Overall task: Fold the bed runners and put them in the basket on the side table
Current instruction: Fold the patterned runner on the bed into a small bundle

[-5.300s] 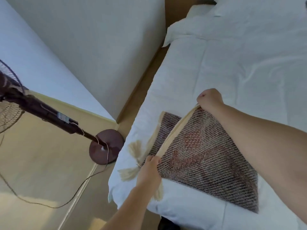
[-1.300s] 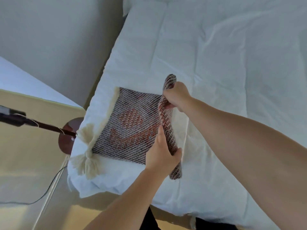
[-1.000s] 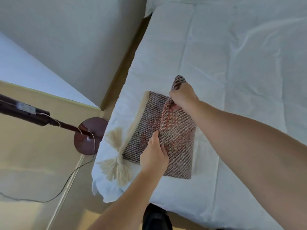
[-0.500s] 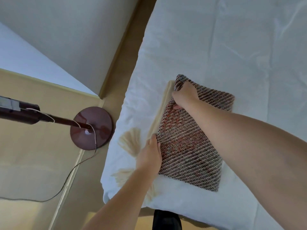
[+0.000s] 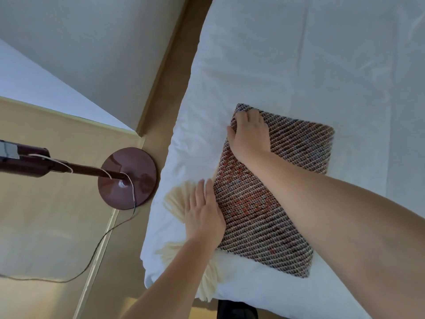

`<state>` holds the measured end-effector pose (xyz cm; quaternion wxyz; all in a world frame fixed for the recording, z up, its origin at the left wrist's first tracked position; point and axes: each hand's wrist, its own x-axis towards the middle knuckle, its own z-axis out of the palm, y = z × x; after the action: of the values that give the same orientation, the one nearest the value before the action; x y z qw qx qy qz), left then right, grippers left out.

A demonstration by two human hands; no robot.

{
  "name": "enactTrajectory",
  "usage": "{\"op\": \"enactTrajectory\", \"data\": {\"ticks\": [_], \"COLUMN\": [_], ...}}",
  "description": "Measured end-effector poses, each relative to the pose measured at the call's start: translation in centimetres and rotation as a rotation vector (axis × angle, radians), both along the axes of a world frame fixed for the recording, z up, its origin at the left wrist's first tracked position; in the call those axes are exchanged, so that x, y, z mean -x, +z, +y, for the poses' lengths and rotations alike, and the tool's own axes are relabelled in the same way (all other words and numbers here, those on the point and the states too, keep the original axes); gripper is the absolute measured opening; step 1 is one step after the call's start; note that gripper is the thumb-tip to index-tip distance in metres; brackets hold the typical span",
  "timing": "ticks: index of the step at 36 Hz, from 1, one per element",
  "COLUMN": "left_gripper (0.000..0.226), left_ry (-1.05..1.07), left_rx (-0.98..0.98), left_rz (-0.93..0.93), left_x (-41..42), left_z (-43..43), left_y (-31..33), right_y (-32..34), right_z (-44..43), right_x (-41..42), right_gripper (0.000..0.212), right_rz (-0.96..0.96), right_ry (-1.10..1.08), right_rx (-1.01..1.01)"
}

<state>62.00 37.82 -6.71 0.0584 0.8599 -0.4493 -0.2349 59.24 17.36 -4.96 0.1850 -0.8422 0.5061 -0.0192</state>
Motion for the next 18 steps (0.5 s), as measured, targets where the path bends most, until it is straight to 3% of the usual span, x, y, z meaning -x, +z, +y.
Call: {"op": "enactTrajectory", "data": {"ticks": [2,5,12,18], "left_gripper": [0.06,0.062,0.066,0.066], "left_ry": [-0.082,-0.17,-0.261,-0.401], "left_rx": [0.012,-0.005,-0.018,-0.021], "left_rz": [-0.03,-0.025,-0.073,-0.219], "left_x": [-0.1,-0.2,-0.3,-0.1], "left_z": [-1.6,-4.1,-9.1,-12.7], "left_y": [-0.3,-1.1,-2.1,-1.4], "right_y": [-1.0,-2.7,-4.2,-3.7], "right_z": [-0.3,-1.1,-2.5,-3.7], "right_x": [0.9,3.3,11.6,16.8], "right_gripper": [0.052,0.066,0.074,0.076], "right_rz": [0.094,0.233,0.293,0.359], "right_ry": [0.179,0.294,0.183,0.036], "right_rx": [0.099,0.041,-0.006,-0.054]}}
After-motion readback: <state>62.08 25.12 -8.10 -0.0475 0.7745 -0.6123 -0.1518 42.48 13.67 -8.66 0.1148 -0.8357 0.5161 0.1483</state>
